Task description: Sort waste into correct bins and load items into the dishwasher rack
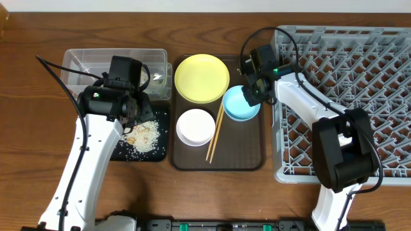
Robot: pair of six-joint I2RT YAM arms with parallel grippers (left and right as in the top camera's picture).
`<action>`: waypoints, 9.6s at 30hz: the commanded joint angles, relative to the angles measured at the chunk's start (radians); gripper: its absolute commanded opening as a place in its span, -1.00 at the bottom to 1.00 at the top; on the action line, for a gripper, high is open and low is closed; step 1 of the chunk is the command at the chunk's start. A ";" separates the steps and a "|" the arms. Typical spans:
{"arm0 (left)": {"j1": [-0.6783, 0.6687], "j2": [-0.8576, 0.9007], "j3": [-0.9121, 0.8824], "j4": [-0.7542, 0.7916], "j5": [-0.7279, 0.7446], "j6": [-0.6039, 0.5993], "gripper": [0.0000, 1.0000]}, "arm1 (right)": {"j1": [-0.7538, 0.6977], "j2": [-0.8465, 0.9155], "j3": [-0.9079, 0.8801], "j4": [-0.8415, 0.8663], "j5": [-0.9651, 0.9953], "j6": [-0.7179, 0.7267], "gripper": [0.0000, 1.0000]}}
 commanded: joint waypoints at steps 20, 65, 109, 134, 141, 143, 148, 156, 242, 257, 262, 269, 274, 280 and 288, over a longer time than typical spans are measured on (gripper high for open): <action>0.005 -0.007 0.009 -0.001 -0.023 -0.005 0.25 | -0.065 -0.390 0.014 0.061 0.467 0.114 -0.98; 0.005 -0.007 0.009 0.005 -0.023 -0.005 0.27 | -0.076 -0.040 0.012 0.575 1.023 -0.320 -0.98; 0.005 -0.007 0.009 0.005 -0.023 -0.005 0.26 | -0.026 0.013 0.011 0.546 1.203 -0.205 -0.98; 0.005 -0.007 0.009 -0.034 -0.070 -0.002 0.42 | 0.064 -0.300 0.011 0.037 0.484 0.206 0.11; 0.044 -0.009 0.009 -0.075 -0.165 -0.011 0.42 | 0.097 -0.355 0.010 -0.032 -0.117 0.206 0.07; 0.069 -0.009 0.009 -0.076 -0.165 -0.023 0.42 | 0.117 -0.338 0.010 -0.049 -0.202 0.208 0.06; 0.126 -0.009 0.009 -0.074 -0.154 -0.051 0.50 | 0.195 -0.253 0.004 -0.071 -0.242 0.259 0.06; 0.133 -0.008 0.009 -0.077 -0.154 -0.051 0.50 | 0.307 -0.075 0.004 -0.069 -0.205 0.360 -0.14; 0.133 -0.008 0.009 -0.059 -0.127 -0.050 0.53 | -0.169 -0.039 0.051 0.113 0.817 0.220 -0.67; 0.133 -0.008 0.009 -0.059 -0.127 -0.051 0.53 | -0.037 -0.403 0.051 0.099 -0.037 0.220 0.38; 0.133 -0.008 0.009 -0.059 -0.127 -0.051 0.53 | 0.066 -0.350 0.050 0.124 -0.055 0.224 0.37; 0.133 -0.008 0.009 -0.059 -0.127 -0.051 0.54 | 0.137 -0.158 0.050 0.199 0.109 0.369 0.25; 0.133 -0.008 0.009 -0.059 -0.127 -0.051 0.53 | 0.143 -0.010 0.051 0.287 0.114 0.423 0.14; 0.133 -0.008 0.009 -0.059 -0.127 -0.051 0.54 | 0.145 0.101 0.051 0.354 0.114 0.528 0.04; 0.133 -0.007 0.009 -0.059 -0.127 -0.051 0.54 | 0.153 0.175 0.050 0.380 0.107 0.626 -0.30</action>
